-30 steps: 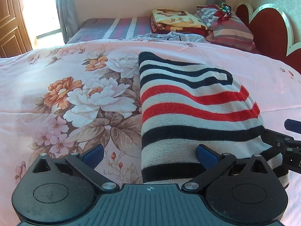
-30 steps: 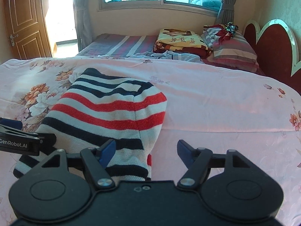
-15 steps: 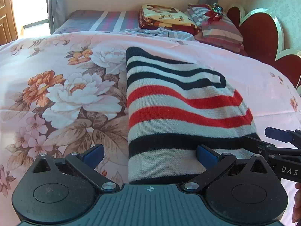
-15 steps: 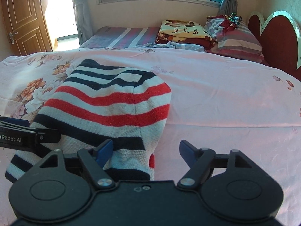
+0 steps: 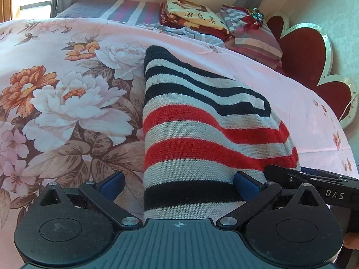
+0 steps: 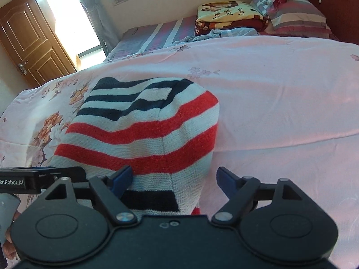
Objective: Fold small clothes
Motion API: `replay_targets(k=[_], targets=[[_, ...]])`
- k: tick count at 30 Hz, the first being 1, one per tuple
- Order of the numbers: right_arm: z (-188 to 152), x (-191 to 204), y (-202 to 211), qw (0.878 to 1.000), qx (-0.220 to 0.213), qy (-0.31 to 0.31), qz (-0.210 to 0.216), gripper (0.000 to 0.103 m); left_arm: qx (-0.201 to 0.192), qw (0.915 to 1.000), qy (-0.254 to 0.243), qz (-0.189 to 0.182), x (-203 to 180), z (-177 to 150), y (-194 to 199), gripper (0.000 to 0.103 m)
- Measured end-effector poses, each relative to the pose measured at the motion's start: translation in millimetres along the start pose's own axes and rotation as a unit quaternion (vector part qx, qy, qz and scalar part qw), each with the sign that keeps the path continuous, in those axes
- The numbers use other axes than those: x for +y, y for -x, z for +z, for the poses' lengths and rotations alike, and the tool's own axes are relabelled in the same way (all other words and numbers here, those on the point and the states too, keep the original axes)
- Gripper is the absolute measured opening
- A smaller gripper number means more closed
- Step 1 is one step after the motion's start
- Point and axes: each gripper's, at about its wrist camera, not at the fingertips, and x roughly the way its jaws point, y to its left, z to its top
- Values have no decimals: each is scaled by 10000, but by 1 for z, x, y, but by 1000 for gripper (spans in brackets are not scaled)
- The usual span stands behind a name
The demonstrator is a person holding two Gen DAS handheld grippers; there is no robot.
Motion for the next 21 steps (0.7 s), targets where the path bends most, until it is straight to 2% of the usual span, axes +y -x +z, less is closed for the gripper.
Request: replay_targets(k=[9,11,13,21], targets=[[1,-12,-15,9975,177,-373,568,81,13,9998,-49,-203,-6,0,-14,102],[1,-11,-16,9975,177,-325,606,80,-20,9994,-90,-336,-8,-1,-15,95],[1,-10,-17,9965,203,-330,745,70,-11,9995,-92,-315,-10,0,-16,95],[3,-17,-14,9935,220,-502,998,60,75,9988,-88,-484,-3,2,-14,93]])
